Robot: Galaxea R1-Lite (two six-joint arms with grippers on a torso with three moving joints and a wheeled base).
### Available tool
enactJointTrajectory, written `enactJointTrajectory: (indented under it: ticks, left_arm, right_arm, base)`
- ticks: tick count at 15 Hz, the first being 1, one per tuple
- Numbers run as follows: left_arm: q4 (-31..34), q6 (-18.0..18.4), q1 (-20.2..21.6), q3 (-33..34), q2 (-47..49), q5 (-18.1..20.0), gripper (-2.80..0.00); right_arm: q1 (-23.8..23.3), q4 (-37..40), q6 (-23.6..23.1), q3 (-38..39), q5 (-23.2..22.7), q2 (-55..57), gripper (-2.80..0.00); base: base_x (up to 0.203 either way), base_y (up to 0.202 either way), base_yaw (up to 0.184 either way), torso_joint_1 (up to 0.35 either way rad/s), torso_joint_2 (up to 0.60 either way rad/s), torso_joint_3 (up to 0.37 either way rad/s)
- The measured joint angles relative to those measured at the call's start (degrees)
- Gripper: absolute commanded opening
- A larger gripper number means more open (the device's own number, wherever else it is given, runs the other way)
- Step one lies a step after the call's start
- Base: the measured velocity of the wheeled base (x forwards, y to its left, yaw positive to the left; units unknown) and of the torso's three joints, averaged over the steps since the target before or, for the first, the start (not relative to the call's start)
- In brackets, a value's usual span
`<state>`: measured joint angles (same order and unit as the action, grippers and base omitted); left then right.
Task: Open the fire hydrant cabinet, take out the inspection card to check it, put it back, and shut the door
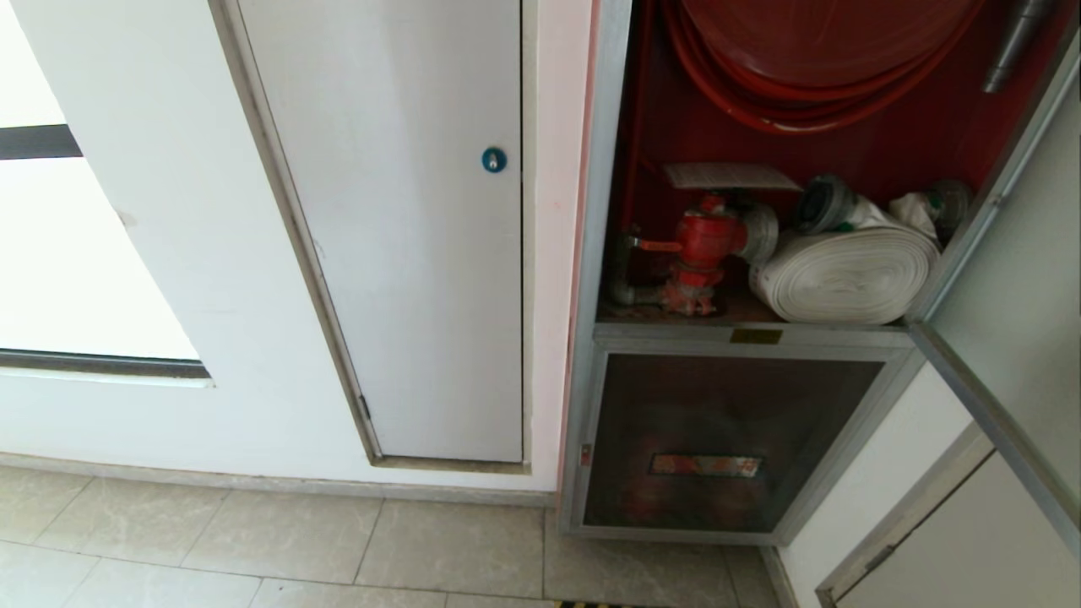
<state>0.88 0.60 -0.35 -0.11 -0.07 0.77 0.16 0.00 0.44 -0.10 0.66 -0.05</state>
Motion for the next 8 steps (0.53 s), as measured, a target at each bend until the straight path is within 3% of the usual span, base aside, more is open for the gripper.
enactJointTrajectory:
  ticks: [8]
  left_arm:
    - [0.0, 0.1, 0.0, 0.0, 0.0, 0.0, -2.80]
  right_arm:
    - [0.0, 0.0, 0.0, 0.0, 0.0, 0.0, -2.80]
  base:
    - [0.000, 0.000, 0.000, 0.000, 0.00, 0.000]
